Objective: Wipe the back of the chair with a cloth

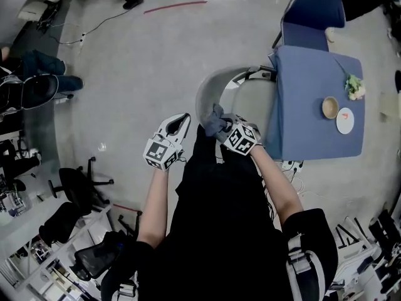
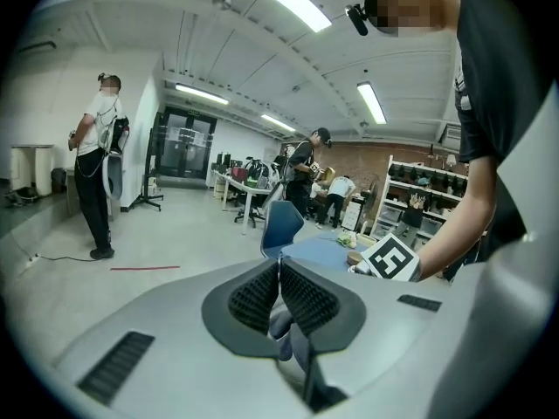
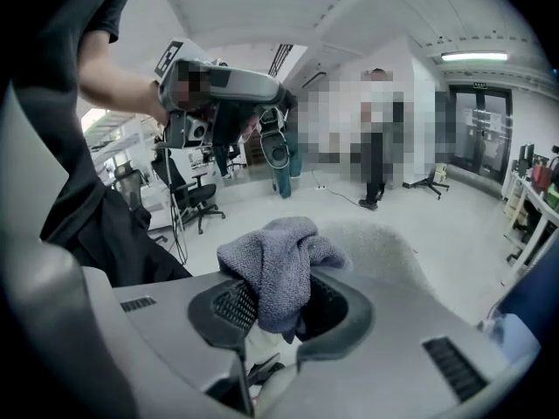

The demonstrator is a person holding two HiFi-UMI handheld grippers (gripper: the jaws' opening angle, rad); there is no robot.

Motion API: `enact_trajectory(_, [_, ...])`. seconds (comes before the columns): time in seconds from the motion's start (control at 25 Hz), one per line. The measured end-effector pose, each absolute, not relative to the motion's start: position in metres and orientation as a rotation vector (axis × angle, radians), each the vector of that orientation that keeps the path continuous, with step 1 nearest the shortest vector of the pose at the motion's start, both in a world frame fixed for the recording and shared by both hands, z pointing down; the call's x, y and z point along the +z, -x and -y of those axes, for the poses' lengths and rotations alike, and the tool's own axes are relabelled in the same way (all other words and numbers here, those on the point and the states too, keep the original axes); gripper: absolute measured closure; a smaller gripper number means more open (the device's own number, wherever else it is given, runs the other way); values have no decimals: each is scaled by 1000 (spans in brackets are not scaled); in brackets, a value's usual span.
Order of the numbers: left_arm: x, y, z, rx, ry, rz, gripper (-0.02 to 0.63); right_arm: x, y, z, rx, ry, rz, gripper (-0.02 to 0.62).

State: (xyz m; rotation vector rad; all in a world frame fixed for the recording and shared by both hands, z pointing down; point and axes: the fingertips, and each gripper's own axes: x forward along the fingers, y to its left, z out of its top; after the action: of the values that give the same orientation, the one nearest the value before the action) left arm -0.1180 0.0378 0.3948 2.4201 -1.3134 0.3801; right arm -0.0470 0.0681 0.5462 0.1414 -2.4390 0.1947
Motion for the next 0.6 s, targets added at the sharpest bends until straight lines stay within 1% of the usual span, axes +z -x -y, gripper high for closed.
enact_trajectory(0.32, [428, 125, 17, 365, -2460, 1238, 578, 571, 60, -50, 237, -190, 2397, 474])
enact_trajectory(0.6, [446, 141, 46, 335, -2448, 1243, 578, 592, 84, -51, 234, -132, 2381, 474])
